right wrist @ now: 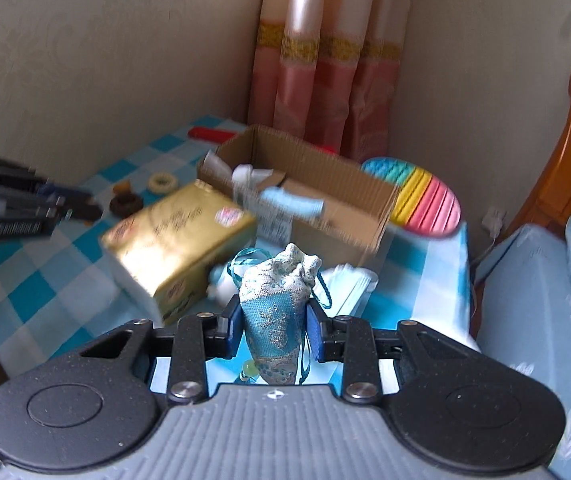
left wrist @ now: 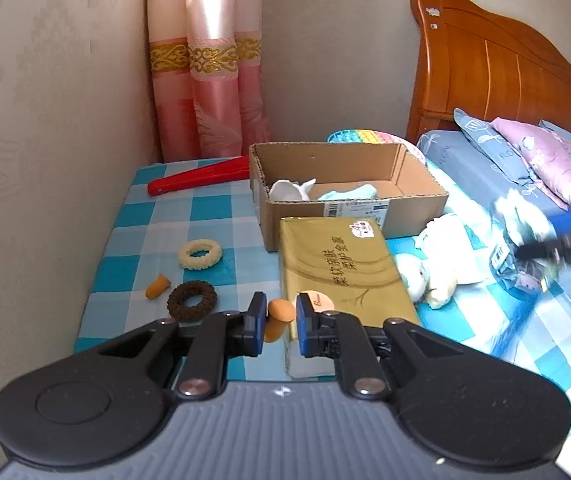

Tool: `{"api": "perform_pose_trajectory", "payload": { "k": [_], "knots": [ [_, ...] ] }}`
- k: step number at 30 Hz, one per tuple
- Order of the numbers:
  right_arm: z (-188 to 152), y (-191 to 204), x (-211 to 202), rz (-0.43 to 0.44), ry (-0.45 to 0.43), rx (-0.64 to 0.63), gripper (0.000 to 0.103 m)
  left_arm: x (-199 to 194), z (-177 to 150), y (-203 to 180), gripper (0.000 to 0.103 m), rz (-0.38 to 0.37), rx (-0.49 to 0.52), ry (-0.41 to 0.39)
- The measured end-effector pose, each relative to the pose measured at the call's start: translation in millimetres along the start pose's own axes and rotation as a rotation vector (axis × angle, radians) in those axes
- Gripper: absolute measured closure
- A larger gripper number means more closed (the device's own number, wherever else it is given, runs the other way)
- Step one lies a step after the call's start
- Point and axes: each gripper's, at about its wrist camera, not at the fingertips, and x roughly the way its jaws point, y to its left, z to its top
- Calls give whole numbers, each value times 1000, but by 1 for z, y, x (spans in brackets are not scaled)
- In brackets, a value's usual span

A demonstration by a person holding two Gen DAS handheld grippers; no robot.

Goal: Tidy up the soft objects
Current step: 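Carry the sachet into the cardboard box and open the right gripper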

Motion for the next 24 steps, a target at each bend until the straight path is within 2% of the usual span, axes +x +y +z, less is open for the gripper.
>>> {"api": "perform_pose_trajectory", "payload": {
  "k": [14,21,23,24],
  "knots": [
    [105,-55,42,-63,-72,-49,66,-7,-3,3,89,-10,-21,-4],
    [132,-74,81,-73,-57,-30,66,-1,-3,9,89,7,-45,7],
    [132,-77,91,-62,-37,-14,59,1,-2,9,89,9,-47,10],
    [129,-78,96,-58,-31,-7,52,2,-2,10,89,11,-47,12]
  ]
}}
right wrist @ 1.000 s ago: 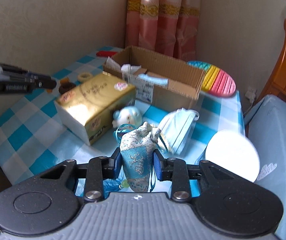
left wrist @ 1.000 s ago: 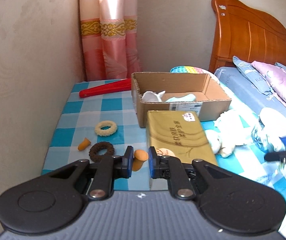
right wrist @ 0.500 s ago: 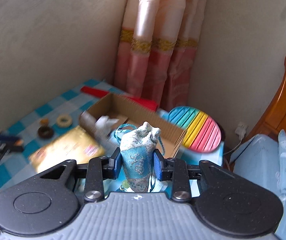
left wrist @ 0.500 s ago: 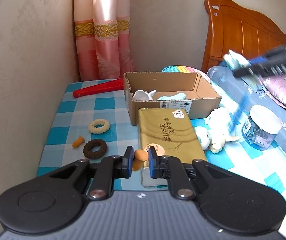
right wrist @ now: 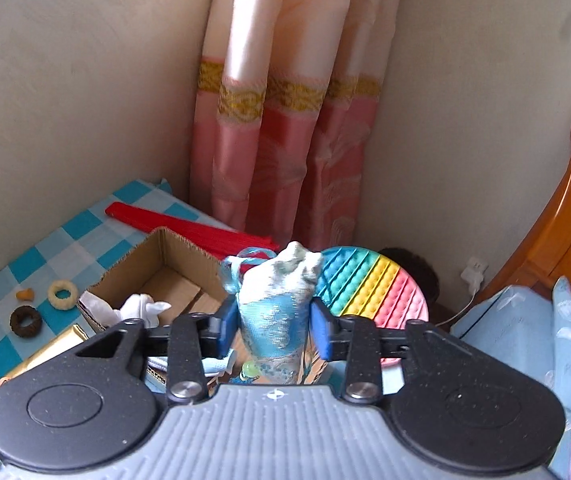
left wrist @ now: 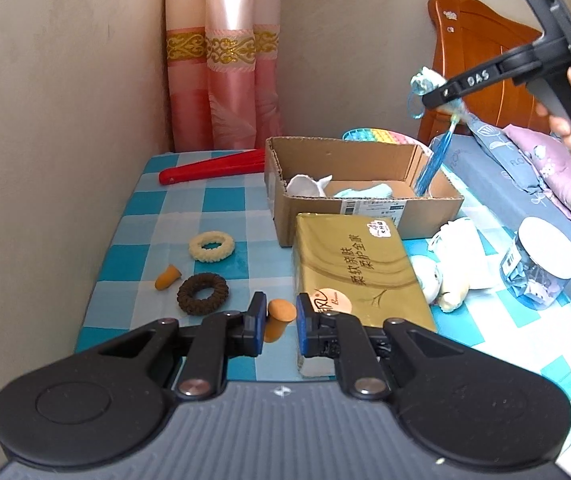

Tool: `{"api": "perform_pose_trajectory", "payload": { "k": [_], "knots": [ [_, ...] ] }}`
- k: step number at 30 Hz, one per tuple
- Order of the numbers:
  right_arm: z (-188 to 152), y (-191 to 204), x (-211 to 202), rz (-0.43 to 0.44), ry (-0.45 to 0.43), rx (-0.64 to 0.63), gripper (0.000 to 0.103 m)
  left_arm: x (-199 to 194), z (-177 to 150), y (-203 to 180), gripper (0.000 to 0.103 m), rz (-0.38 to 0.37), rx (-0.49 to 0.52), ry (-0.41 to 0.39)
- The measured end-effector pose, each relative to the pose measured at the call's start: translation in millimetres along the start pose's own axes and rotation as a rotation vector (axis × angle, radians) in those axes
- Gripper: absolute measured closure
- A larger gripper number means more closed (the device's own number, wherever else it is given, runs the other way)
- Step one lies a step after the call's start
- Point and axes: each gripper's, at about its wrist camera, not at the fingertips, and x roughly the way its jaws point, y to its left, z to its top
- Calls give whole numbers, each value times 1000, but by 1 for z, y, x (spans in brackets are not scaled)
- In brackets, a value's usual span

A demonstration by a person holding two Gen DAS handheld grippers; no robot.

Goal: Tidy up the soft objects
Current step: 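Carry the sachet into the cardboard box and open the right gripper, then carry the orange cone with the left gripper into the cardboard box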

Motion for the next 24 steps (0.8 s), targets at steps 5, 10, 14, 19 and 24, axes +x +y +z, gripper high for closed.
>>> {"api": "perform_pose_trajectory", "payload": {
  "k": [5,10,14,19,24],
  "knots": [
    [-20,-1,2,9,-2,52,0,4,3,-1,89,2,12,10],
    [-31,1,-9,44,-9,74,0,5,6,-4,89,-1,27,7],
    [-43,8,-20,68,-14,85,0,4,10,-6,89,-6,29,5],
    [-69,22,-35,84,9,140,0,4,17,-9,89,-17,44,18],
    [-101,48,-53,33,13,162,0,4,28,-12,89,-21,50,13]
  ]
}}
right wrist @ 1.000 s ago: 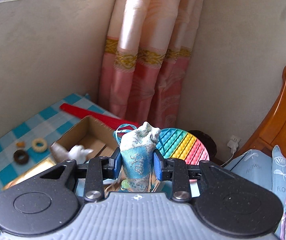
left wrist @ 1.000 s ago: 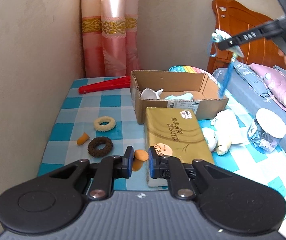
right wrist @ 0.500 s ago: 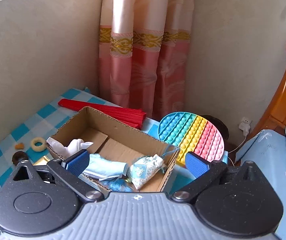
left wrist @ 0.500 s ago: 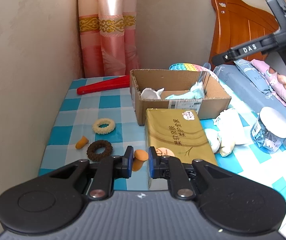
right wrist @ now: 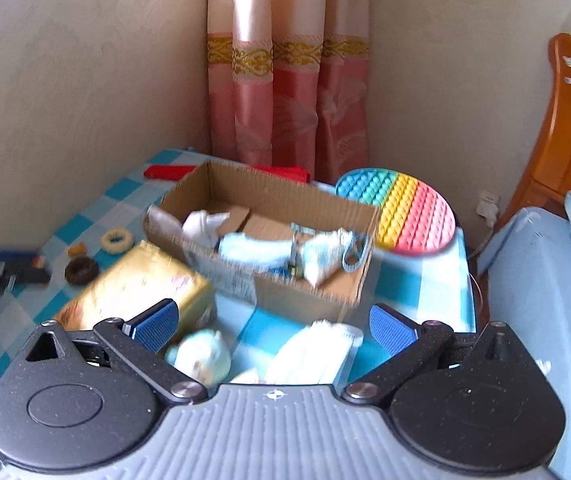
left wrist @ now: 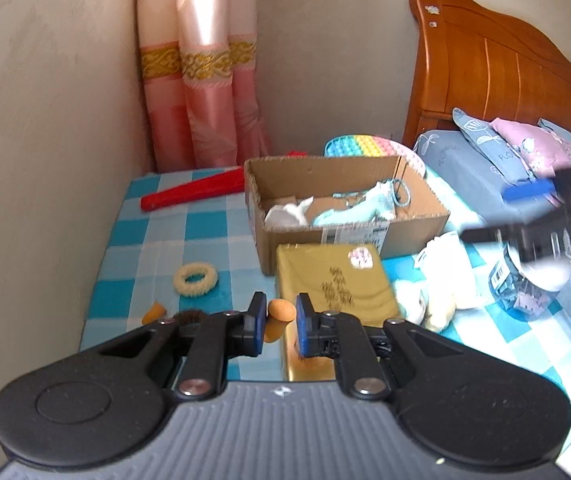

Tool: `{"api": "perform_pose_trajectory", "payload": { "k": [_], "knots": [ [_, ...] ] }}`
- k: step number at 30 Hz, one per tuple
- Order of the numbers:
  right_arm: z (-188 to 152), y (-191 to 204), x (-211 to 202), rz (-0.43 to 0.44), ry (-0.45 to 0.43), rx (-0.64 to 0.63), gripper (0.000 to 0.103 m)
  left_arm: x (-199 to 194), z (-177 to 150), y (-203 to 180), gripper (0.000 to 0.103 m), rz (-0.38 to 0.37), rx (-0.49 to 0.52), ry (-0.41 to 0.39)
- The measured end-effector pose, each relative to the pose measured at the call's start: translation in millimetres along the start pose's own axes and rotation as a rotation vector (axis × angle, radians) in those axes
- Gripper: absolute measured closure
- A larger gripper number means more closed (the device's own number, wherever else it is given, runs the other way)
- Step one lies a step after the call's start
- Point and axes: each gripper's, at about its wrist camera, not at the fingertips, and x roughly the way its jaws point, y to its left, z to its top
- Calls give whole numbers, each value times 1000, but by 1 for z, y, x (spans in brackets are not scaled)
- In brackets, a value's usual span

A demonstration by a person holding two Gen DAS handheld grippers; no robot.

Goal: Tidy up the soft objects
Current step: 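Carry the orange cone with the left gripper into the cardboard box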

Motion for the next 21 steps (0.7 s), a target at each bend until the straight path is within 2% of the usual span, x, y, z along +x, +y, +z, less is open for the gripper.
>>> {"api": "perform_pose_trajectory", "payload": {
  "k": [7,12,21],
  "knots": [
    [-48,17,-15,-4,-13,46,0,7,34,-13,89,-20,53,-36],
    [-71,18,-16,-12,0,75,0,28,68,-28,89,-30,102,-51],
    [-82,12,-21,-21,-8,98,0,90,125,-50,88,-83,134,-11]
  ]
}}
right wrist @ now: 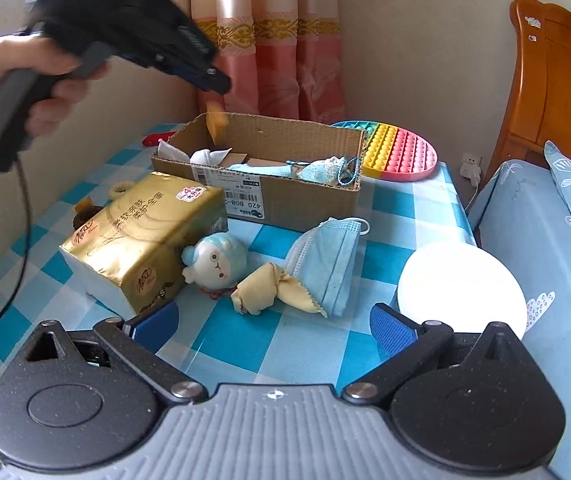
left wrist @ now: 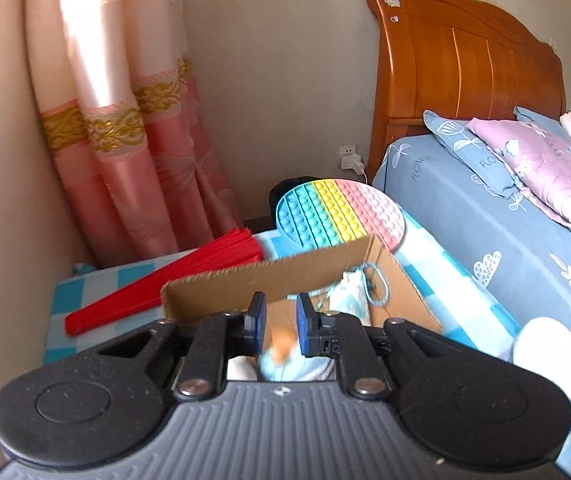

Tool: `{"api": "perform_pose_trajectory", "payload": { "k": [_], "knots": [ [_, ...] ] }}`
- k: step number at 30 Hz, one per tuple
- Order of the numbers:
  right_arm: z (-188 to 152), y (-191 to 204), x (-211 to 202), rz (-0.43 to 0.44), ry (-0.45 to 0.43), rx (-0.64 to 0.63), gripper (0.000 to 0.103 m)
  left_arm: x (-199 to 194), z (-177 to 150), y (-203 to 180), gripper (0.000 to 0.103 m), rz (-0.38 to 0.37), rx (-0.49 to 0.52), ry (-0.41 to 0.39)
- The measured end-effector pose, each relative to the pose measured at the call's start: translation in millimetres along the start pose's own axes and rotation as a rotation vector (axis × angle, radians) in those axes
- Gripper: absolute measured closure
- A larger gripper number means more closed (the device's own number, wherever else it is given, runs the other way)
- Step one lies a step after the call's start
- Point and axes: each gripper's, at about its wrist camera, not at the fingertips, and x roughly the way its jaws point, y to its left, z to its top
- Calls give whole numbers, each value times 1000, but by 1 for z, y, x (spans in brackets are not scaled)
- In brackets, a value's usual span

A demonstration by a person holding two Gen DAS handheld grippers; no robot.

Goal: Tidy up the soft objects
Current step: 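Carry the orange cone with the left gripper into the cardboard box, then move the right gripper to the beige cloth and close on it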

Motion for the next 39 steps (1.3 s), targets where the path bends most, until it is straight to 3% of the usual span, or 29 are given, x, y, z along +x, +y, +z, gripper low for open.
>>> {"api": "perform_pose_trajectory", "payload": {
  "k": [2,4,6,8,18,31,39],
  "knots": [
    [0,-1,-1,-1,-4,0,0,13,9,-2,82,0,1,6],
    [1,-3,0,-1,-5,0,0,24,15,-2,59,9,-3,7],
    [1,-3,0,-1,-4,2,0,30,18,-2,23,11,-9,10],
    [1,-4,0,2,-2,-1,0,30,18,-2,15,30,-13,-3],
    [-1,3,-1,-3,4,-19,0,1,2,4,4,85,4,-26],
    [-15,13,8,9,32,-27,0,-60,-71,3,1,209,4,-47],
    [-15,21,15,3,45,-61,0,-71,-108,21,1,173,-173,82]
  ]
}}
